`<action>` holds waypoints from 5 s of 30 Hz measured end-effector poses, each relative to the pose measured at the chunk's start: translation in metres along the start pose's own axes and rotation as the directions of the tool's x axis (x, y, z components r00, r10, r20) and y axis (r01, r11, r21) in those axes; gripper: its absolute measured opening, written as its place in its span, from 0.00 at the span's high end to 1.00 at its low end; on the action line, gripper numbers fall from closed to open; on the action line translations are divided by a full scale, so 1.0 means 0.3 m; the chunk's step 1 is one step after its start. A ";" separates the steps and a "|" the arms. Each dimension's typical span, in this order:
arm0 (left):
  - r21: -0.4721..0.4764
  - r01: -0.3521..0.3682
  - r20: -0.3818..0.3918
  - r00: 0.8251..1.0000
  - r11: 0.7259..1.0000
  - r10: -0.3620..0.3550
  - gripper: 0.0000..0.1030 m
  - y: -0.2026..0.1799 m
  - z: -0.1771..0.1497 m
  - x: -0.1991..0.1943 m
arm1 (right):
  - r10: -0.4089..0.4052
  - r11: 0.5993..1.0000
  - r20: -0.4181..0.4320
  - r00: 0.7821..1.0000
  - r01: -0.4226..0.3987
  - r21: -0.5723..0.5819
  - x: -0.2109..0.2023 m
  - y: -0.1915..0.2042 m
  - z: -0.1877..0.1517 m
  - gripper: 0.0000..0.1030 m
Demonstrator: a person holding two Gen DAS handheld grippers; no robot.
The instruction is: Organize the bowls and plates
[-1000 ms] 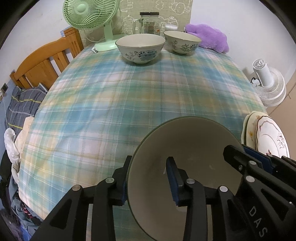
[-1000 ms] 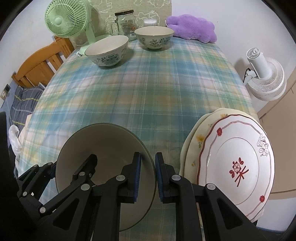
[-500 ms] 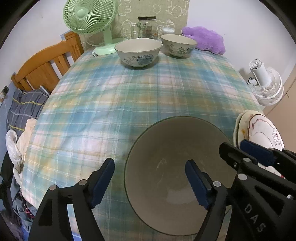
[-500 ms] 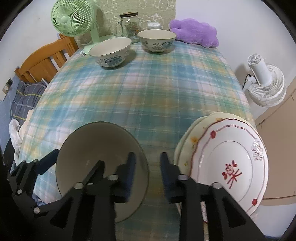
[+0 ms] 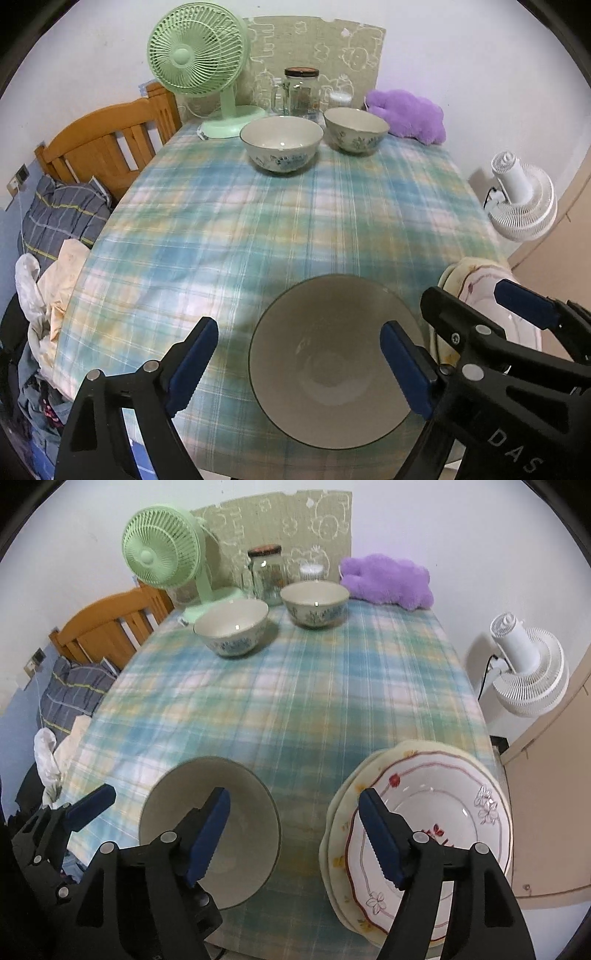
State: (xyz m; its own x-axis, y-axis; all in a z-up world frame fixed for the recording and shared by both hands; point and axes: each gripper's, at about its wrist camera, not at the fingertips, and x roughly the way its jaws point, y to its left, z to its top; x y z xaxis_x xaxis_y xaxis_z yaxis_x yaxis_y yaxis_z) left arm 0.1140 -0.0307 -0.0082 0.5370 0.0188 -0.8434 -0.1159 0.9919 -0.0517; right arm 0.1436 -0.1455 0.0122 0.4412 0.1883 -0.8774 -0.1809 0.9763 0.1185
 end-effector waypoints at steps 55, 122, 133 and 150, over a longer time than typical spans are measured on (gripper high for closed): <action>0.100 0.028 0.098 0.994 0.995 -0.038 0.59 0.218 0.777 0.641 | -0.118 0.983 0.121 0.986 0.098 0.154 0.607 0.187 0.773 0.49; 0.096 0.011 -0.025 1.000 0.995 -0.009 0.74 0.242 0.750 0.784 | -0.089 0.988 -0.004 0.996 0.089 0.130 0.782 0.190 0.762 0.77; 0.093 0.008 0.006 1.000 0.996 -0.009 0.74 0.231 0.762 0.661 | -0.084 0.988 0.015 0.996 0.081 0.133 0.670 0.196 0.764 0.77; 0.063 -0.021 0.062 0.998 0.998 0.017 0.74 0.172 0.719 0.341 | -0.059 0.994 0.073 0.996 0.052 0.095 0.351 0.186 0.719 0.77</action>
State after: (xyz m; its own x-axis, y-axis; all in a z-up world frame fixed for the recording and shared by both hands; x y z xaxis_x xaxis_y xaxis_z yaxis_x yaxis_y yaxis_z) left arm 0.3431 0.0494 0.0182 0.5855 0.0438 -0.8095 -0.0745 0.9972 0.0001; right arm 0.3695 -0.0484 0.0268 0.5141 0.1379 -0.8466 -0.0733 0.9904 0.1169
